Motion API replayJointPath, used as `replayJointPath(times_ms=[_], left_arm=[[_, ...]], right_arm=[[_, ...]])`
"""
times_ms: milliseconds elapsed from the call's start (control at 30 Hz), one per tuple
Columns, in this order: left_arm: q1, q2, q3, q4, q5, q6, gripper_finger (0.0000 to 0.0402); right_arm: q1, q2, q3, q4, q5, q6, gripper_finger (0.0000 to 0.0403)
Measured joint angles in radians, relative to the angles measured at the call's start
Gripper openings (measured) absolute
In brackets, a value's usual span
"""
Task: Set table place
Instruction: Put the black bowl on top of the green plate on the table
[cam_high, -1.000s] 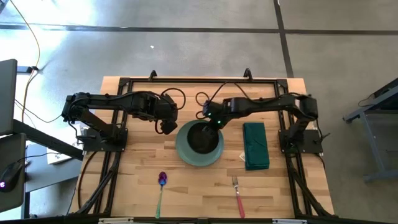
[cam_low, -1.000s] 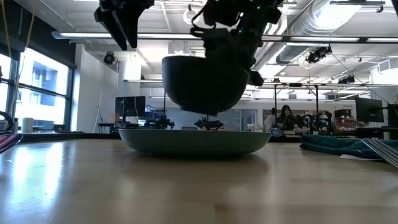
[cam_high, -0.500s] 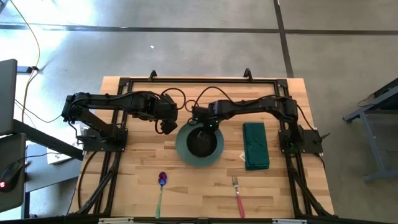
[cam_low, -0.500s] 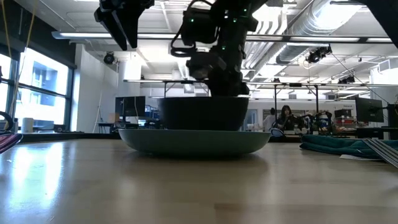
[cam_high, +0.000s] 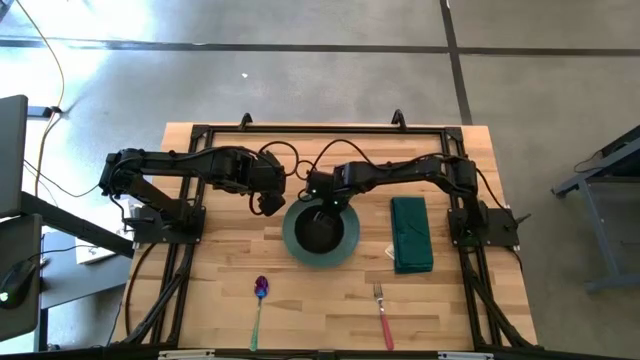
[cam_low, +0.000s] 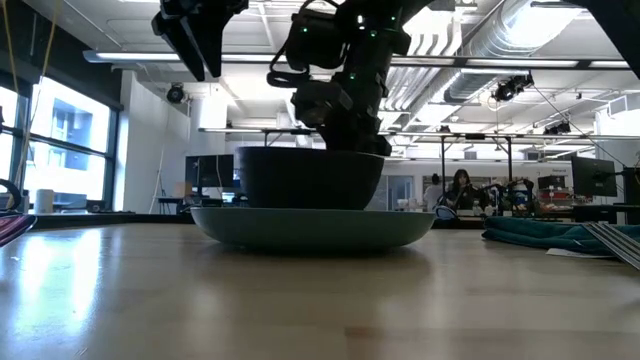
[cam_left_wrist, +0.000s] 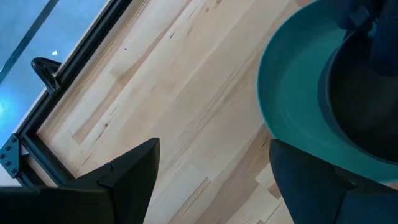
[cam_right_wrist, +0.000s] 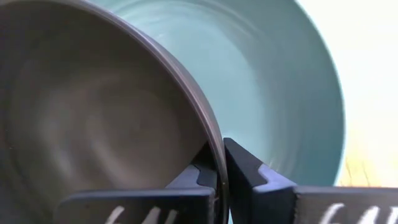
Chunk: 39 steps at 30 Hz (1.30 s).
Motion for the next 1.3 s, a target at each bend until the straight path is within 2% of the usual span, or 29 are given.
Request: replayJointPath(times_ms=[667, 1033, 1300], left_arm=[[0.000, 0.000, 0.000, 0.010, 0.008, 0.000, 0.0287], [0.000, 0.000, 0.000, 0.010, 0.008, 0.000, 0.0287], [0.000, 0.000, 0.000, 0.011, 0.008, 0.000, 0.0287]], right_arm=[[0.000, 0.033, 0.001, -0.001, -0.003, 0.000, 0.0006], [0.000, 0.027, 0.001, -0.010, 0.002, -0.015, 0.0053], [-0.002, -0.036, 0.006, -0.050, 0.001, -0.015, 0.0099]])
